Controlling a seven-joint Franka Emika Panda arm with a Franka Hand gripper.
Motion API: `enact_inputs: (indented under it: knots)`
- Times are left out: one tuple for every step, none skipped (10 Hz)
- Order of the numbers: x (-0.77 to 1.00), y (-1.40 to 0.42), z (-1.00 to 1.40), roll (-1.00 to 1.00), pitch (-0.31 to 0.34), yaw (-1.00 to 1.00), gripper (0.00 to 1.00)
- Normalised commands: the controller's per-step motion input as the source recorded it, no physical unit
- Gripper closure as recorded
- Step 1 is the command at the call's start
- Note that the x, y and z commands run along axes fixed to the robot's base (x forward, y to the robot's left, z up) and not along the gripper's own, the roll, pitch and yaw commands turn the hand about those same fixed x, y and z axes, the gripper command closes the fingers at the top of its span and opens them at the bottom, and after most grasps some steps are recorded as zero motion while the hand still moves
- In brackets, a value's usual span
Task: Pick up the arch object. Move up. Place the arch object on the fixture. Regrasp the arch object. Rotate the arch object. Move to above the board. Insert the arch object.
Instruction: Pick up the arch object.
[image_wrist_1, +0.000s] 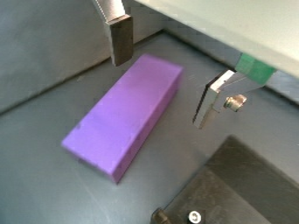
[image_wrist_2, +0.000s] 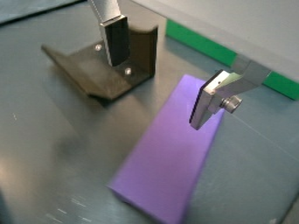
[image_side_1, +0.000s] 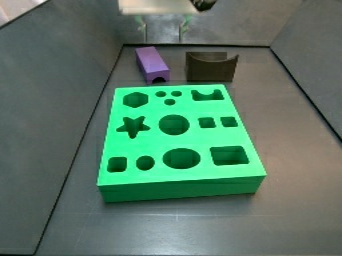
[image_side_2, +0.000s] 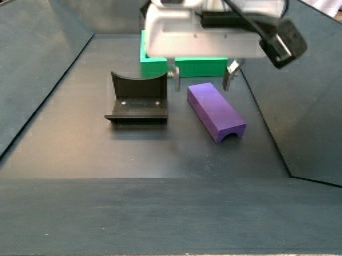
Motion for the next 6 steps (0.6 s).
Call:
enact_inputs:
  knots:
    - [-0.11, -0.24, -0.80, 0.14, -0.063, 0.91, 0.00]
    - [-0.31, -0.08, -0.57, 0.07, -0.303, 0.57, 0.00]
    - [0.00, 0.00, 0.00, 0.00, -0.004, 0.00, 0.00]
    - [0.05, 0.00, -0.16, 0.01, -0.050, 0.00, 0.00]
    - [0.06, 0.04, -1.00, 0.11, -0.029, 0.03, 0.00]
    - [-0.06, 0.00, -1.00, 0.14, -0.036, 0.00, 0.00]
